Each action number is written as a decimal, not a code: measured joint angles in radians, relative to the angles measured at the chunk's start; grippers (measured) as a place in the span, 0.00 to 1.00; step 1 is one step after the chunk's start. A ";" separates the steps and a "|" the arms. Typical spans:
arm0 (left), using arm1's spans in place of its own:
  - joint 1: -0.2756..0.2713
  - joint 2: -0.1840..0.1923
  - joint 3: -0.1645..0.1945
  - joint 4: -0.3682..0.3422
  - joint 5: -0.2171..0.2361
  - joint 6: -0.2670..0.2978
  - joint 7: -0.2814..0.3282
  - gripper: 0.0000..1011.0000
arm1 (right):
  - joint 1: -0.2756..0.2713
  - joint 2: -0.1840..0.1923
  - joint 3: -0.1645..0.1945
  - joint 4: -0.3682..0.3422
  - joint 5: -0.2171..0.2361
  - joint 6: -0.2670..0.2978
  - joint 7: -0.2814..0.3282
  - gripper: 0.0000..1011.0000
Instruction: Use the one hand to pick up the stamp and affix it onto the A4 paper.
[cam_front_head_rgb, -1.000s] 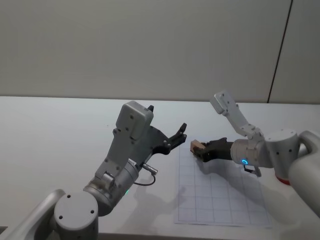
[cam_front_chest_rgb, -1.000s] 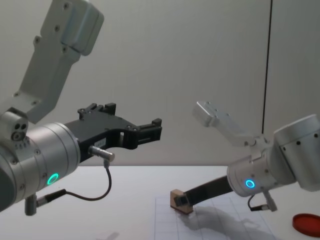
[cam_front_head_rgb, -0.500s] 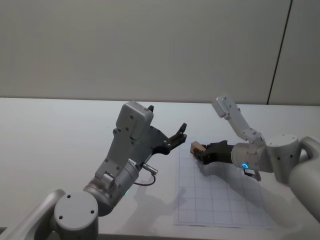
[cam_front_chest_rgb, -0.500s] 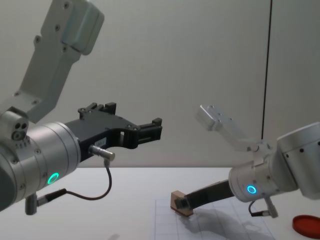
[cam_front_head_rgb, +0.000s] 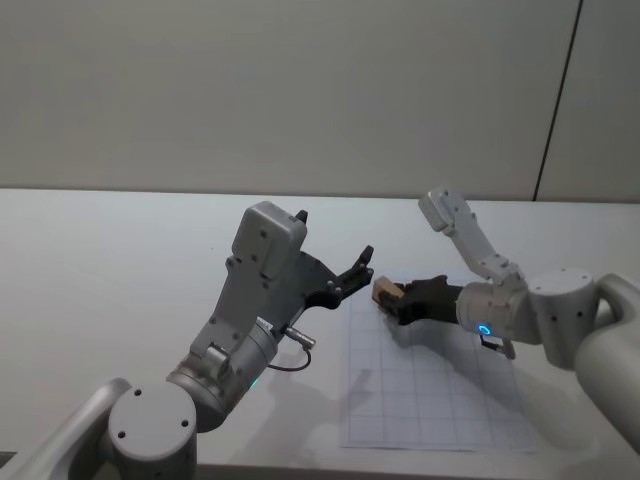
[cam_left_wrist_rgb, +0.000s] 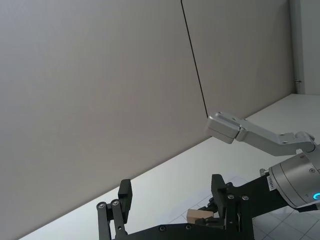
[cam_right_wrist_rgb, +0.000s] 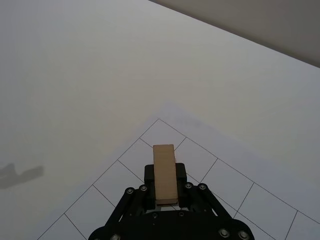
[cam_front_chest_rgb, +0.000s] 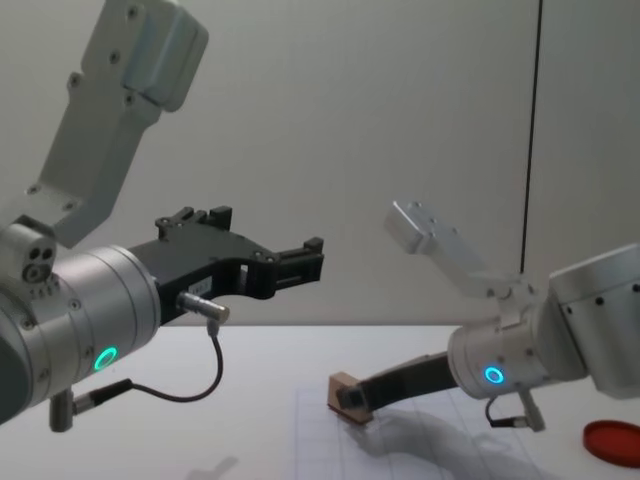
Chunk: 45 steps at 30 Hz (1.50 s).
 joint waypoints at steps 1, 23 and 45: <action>0.000 0.000 0.000 0.000 0.000 0.000 0.000 0.99 | -0.005 0.002 -0.001 -0.018 0.000 0.000 0.002 0.21; 0.000 0.000 0.000 0.000 0.000 0.000 0.000 0.99 | -0.071 0.036 0.009 -0.317 0.038 0.016 0.021 0.21; 0.000 0.000 0.000 0.000 0.000 0.000 0.000 0.99 | -0.284 0.151 0.045 -0.767 0.142 0.201 -0.153 0.21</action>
